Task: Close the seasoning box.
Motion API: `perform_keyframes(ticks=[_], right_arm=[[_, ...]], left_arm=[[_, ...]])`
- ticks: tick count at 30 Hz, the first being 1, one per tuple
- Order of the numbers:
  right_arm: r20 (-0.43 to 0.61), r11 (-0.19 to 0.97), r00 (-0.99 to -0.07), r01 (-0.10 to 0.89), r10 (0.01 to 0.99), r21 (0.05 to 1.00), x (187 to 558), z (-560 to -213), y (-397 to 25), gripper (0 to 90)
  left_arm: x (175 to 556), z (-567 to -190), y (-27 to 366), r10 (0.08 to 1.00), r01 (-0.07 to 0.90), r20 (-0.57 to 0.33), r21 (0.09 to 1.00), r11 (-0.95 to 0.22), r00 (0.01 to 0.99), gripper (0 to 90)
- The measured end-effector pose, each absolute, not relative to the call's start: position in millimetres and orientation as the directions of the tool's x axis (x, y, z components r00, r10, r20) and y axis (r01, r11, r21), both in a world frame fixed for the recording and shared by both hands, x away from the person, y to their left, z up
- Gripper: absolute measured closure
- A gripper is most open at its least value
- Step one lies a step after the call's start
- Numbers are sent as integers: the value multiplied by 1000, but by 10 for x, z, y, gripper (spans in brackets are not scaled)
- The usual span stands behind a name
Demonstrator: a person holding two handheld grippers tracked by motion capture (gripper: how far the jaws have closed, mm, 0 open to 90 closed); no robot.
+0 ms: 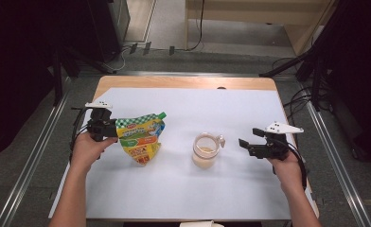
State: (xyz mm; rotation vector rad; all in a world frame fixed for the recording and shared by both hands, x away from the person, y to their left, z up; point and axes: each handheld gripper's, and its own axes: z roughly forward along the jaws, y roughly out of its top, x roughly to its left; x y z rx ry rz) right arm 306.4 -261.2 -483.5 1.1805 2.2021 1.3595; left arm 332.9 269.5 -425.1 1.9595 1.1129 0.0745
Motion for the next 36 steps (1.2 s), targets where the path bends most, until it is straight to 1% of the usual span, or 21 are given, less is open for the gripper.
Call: perform_keyframes(ticks=[5,16,29,31,34,36], right_arm=[[162,225,-600,516,783,826,3089,-4892,-2621,236],[154,233,-592,525,791,819,3108,-4941,-2613,236],[157,242,-598,531,786,812,3109,-4956,-2585,237],[166,238,-597,538,785,809,3109,-4960,-2581,237],[159,244,-602,532,783,810,3111,-4964,-2573,237],[156,247,-603,531,782,811,3113,-4966,-2570,237]], left_arm=[[3329,-4264,2700,727,670,-323,700,-247,606,387],[3336,-4276,2698,730,678,-328,694,-245,599,378],[3338,-4282,2728,745,690,-356,699,-187,564,336],[3339,-4285,2740,743,695,-375,700,-165,553,304],[3337,-4286,2761,737,694,-387,704,-151,553,305],[3335,-4288,2768,742,688,-379,710,-151,554,305]])
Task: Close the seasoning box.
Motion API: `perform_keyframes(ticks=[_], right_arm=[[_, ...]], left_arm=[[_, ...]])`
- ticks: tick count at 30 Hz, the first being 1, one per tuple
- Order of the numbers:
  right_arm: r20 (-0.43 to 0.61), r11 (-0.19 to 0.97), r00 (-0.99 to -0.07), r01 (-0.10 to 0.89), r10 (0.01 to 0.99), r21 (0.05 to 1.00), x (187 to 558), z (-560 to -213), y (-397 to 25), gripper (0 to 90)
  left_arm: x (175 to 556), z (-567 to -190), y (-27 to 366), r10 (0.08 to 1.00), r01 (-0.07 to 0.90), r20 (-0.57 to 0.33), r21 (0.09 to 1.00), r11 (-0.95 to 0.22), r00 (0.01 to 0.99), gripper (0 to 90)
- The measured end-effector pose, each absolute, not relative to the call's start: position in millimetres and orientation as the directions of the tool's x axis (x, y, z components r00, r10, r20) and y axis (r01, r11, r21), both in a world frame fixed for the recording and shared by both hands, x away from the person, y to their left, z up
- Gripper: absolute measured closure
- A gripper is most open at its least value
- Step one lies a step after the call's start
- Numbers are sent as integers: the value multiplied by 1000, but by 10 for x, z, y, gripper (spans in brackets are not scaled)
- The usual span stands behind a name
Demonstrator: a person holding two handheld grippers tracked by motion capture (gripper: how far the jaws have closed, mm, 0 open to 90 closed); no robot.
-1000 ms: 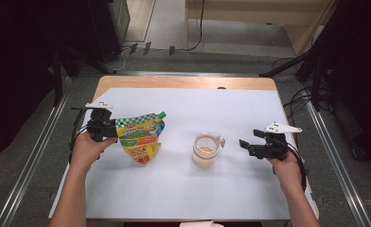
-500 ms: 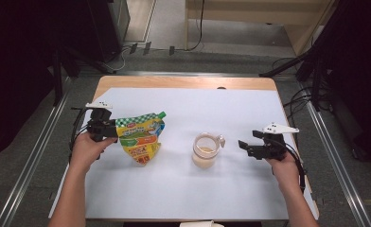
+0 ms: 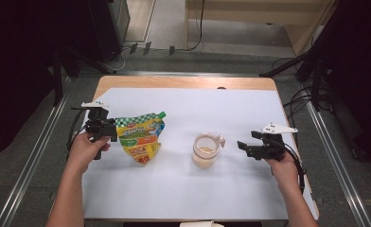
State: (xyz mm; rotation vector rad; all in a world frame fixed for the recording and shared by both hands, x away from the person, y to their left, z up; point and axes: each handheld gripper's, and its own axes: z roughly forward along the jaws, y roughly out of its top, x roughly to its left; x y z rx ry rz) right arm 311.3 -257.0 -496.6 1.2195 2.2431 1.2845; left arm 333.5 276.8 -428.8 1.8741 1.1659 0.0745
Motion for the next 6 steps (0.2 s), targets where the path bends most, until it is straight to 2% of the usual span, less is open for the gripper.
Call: perform_keyframes(ticks=[6], right_arm=[[165,245,-603,537,781,807,3114,-4971,-2563,246]], left_arm=[[3342,-4303,2802,741,674,-354,717,-177,571,271]])
